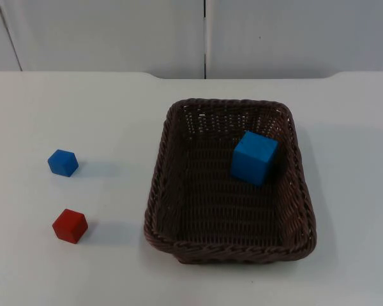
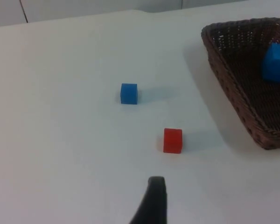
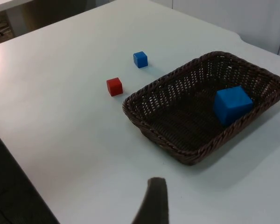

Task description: Pick up the basket with the left hand and place the largest block into the basket with the right hand.

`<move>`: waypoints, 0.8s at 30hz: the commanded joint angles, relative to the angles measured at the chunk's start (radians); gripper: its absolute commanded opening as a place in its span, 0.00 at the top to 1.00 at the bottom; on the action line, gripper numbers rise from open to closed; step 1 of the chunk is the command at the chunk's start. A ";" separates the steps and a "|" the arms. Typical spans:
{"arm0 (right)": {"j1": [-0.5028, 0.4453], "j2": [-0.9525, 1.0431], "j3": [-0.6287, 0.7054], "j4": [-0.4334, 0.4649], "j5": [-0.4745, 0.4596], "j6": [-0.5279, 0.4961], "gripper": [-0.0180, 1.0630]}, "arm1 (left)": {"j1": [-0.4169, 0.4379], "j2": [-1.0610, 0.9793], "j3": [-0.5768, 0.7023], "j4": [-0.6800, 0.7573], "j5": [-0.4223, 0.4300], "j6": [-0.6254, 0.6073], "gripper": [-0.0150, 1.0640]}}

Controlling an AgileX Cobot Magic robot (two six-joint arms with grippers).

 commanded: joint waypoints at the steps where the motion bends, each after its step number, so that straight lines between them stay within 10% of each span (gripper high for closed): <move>1: -0.003 -0.003 0.004 0.002 0.002 -0.005 0.34 | 0.001 -0.004 0.005 -0.013 0.001 0.005 0.29; 21: -0.003 -0.003 0.004 -0.008 0.002 0.005 0.34 | 0.001 -0.004 0.005 -0.019 -0.001 0.005 0.28; 24: -0.003 -0.003 0.004 -0.008 0.002 0.005 0.30 | 0.001 -0.004 0.005 -0.019 -0.001 0.005 0.15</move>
